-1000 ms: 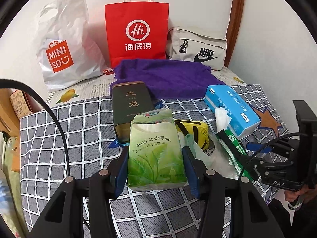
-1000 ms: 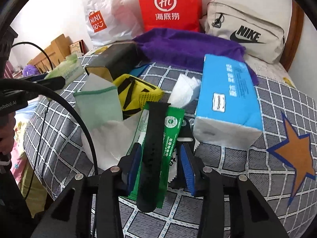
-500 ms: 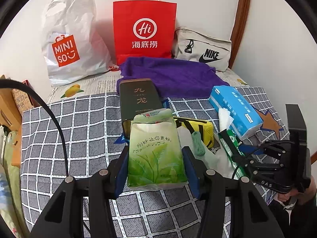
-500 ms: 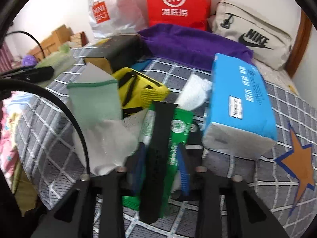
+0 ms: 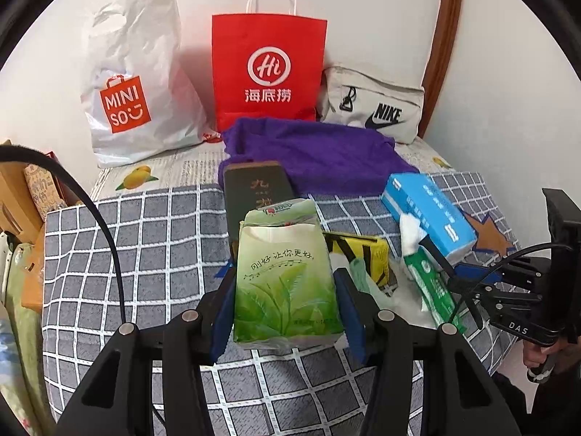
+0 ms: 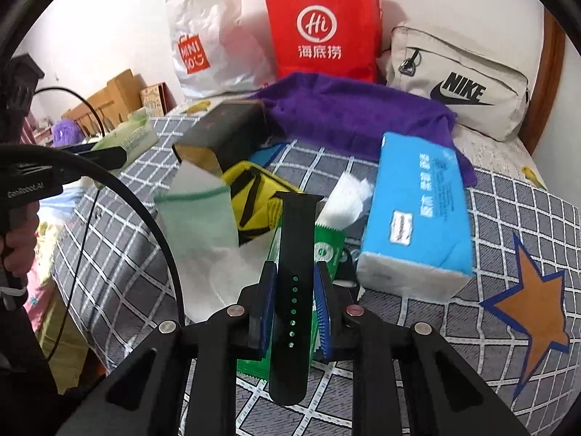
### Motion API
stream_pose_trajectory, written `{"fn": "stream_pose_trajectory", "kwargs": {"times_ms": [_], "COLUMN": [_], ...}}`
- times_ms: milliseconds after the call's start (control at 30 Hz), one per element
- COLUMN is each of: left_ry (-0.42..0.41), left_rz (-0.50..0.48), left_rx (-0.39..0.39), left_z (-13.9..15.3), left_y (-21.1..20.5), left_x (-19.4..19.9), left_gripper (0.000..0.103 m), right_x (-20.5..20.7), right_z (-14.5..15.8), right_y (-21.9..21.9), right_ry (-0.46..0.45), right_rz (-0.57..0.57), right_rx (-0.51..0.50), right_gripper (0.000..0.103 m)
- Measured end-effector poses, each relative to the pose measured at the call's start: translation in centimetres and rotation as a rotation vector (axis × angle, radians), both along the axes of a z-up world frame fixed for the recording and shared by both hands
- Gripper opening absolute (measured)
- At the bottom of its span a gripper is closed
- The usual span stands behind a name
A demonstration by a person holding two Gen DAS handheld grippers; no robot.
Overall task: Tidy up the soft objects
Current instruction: 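Carry the tissue pack and watch strap over the purple towel with both grippers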
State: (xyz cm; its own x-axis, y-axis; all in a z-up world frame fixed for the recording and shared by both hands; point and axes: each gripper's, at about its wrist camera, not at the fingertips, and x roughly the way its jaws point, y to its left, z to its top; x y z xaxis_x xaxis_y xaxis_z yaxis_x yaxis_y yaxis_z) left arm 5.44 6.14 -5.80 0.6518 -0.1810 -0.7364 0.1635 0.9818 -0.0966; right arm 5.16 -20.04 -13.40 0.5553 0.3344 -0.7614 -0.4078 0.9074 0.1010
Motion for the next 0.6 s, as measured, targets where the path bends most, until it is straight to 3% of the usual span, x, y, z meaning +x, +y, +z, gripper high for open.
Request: {"fn": "stream_pose_trajectory", "kwargs": {"times_ms": [600], "left_ry": [-0.014], "left_rz": [-0.005], "left_rx": [-0.022], "left_z": [2.9], "left_y": [2.0], "left_x": [6.3], "left_gripper": [0.049], "right_x": [5.5], "right_z": [4.8], "right_y": [-2.8], "right_ry": [-0.057], "right_rz": [-0.031], "right_rx": [0.043], "right_gripper": [0.021]}}
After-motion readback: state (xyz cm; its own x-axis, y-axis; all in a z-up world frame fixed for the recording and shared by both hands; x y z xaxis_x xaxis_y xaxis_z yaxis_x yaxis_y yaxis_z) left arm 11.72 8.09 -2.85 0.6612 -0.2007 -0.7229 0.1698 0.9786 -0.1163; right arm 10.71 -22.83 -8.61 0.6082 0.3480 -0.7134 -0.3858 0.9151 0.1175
